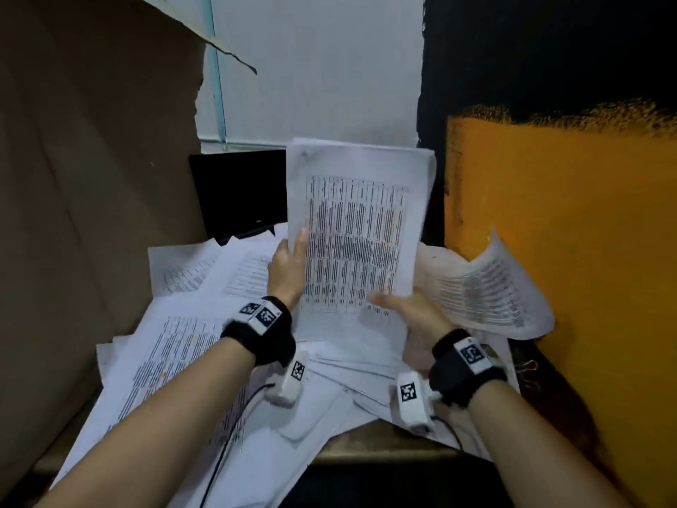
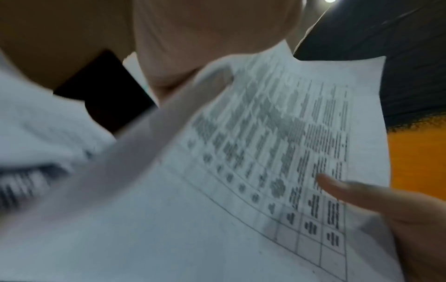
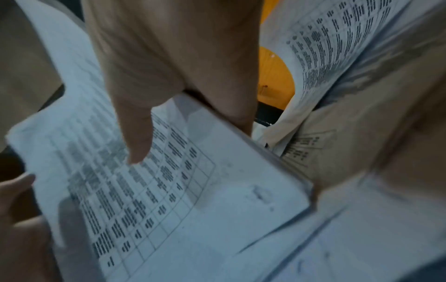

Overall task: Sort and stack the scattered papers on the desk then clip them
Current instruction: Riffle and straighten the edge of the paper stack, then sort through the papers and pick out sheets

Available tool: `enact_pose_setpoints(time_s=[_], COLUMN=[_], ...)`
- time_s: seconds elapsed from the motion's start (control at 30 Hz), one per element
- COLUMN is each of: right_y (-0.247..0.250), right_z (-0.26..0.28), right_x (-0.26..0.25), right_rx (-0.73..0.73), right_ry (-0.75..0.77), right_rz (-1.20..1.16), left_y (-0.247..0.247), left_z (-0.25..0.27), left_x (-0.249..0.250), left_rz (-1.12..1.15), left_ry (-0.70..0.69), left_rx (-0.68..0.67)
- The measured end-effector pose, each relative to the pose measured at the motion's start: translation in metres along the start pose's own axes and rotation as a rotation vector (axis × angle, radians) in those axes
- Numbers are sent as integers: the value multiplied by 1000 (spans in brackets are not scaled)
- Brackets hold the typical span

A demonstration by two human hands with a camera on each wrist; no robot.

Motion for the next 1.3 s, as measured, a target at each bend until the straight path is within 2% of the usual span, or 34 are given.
enact_pose_setpoints(time_s=[0.1, 0.17, 0.23, 0.3, 0.33, 0.37, 0.4, 0.47, 0.6, 0.67, 0.7, 0.73, 0.8, 0.83, 0.93, 1.0, 1.07, 1.17, 1.3], right_y=[0, 4, 8, 9, 10, 12, 15, 27, 50, 49, 43, 31, -3, -23, -85, -112, -127, -129, -132], right_z=[-4, -9, -16, -25, -28, -29, -29, -26, -29, -33, -32, -28, -14, -3, 38, 62, 70, 63, 61], right_x=[-16, -40, -47, -33, -19, -4, 11, 37, 50, 32, 17, 0, -25, -30, -13, 8, 25, 37, 35], right_rx=[203, 259, 228, 174, 148, 136, 146, 201, 258, 250, 255, 252, 152, 39, -386, -552, -554, -480, -431], right_ry=[133, 225, 265, 184, 111, 30, -52, -167, -215, -138, -42, 72, 213, 205, -42, -196, -260, -256, -111], right_rz=[-172, -226, -189, -133, -123, -107, -75, 68, 402, 834, 1019, 1077, 937, 828, 532, 470, 444, 502, 554], left_y=[3, 2, -2, -2, 5, 20, 38, 81, 150, 172, 180, 187, 198, 203, 210, 213, 216, 212, 188], left_z=[1, -8, -18, -16, -13, -14, -17, -27, -26, -20, -15, -10, -3, 4, 17, 21, 19, 29, 42], left_x=[11, 17, 9, -8, -16, -25, -31, -45, -81, -96, -101, -105, -118, -121, -129, -130, -132, -133, -128], left_rz=[77, 43, -107, -322, -414, -478, -519, -579, -707, -713, -720, -737, -779, -790, -824, -802, -680, -426, -328], left_ry=[27, 38, 92, 175, 217, 249, 268, 292, 390, 462, 490, 521, 582, 613, 627, 621, 668, 809, 745], left_rx=[183, 199, 33, -272, -379, -406, -372, -244, -165, -129, -116, -108, -71, -46, 25, 65, 115, 105, 67])
Point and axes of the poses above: each hand's wrist, its own z-axis away from the middle knuckle, its own y-axis out of the back of the hand, x = y × z, the point moved 6 cm from there along -z, towards the middle knuckle, and after that the axes turned 12 degrees about x, right-handed, at the moved point
